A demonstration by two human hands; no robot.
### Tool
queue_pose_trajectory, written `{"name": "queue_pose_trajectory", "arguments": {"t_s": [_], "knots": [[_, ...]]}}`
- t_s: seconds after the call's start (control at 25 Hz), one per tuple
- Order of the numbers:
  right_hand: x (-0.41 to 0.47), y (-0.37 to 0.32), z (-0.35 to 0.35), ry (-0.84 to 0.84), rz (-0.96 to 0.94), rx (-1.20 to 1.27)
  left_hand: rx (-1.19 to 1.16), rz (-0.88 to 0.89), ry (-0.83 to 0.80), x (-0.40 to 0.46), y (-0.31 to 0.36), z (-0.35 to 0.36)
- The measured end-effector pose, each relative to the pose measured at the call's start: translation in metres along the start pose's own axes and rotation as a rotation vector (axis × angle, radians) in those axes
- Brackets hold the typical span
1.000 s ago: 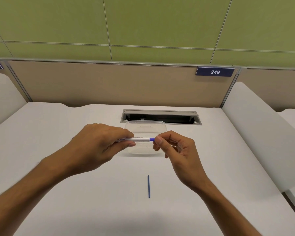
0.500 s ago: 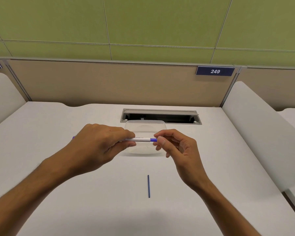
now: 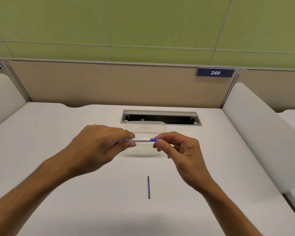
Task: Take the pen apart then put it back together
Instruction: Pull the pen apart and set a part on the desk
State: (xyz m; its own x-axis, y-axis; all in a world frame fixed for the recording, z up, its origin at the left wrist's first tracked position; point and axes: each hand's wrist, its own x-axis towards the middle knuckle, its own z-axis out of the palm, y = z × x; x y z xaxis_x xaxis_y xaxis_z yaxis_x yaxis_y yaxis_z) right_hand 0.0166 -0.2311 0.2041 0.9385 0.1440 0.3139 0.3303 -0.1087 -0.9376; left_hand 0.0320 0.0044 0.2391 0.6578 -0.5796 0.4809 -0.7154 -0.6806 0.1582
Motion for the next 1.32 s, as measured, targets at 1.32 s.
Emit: {"name": "queue_pose_trajectory", "arguments": {"t_s": [1.32], "knots": [[0.001,-0.004,-0.007,0.05,0.021,-0.027,0.046,0.007,-0.004,-0.001,-0.005,0.0]]}}
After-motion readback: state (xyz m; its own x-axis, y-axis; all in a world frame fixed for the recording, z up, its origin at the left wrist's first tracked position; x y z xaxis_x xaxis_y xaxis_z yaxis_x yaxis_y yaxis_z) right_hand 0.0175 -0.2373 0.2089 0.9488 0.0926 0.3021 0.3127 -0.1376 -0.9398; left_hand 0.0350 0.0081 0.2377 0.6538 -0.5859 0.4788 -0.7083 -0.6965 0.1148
